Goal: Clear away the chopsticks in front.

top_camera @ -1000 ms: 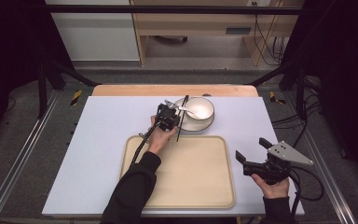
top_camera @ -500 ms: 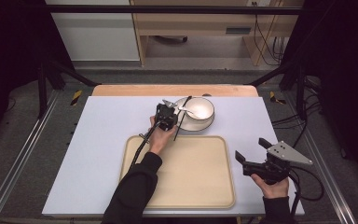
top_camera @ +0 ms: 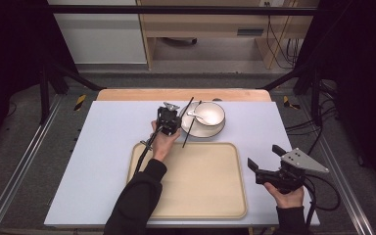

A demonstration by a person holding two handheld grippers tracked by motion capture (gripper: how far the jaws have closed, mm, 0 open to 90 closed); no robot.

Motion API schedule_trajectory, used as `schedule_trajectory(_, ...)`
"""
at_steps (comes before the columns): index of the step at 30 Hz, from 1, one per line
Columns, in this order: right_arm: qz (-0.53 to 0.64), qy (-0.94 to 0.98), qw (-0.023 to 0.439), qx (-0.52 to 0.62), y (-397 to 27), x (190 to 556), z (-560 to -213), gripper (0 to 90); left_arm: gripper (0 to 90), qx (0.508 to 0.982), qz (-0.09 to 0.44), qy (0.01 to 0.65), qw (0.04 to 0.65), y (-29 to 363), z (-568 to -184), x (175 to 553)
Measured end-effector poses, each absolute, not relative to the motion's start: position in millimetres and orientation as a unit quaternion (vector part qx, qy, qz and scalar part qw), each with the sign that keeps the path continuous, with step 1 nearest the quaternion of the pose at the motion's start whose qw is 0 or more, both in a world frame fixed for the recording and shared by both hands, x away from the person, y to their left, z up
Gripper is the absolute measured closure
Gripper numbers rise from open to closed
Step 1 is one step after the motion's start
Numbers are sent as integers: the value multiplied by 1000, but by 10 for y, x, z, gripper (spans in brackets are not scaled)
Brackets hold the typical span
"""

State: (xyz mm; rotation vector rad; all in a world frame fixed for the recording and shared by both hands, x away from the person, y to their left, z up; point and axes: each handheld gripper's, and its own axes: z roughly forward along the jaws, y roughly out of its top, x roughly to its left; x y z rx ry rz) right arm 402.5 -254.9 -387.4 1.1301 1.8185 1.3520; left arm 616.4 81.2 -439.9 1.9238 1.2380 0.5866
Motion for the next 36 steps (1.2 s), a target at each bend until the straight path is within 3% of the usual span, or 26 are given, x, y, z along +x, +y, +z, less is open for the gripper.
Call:
schedule_trajectory(13,511,678,304,431,-2592,4002,-3858,47,852,736,248,492,392,1071,-4272,5875)
schedule_trajectory(36,507,683,301,432,-2552,4001,-3896,47,851,683,269,531,424,1729,-4162,4849)
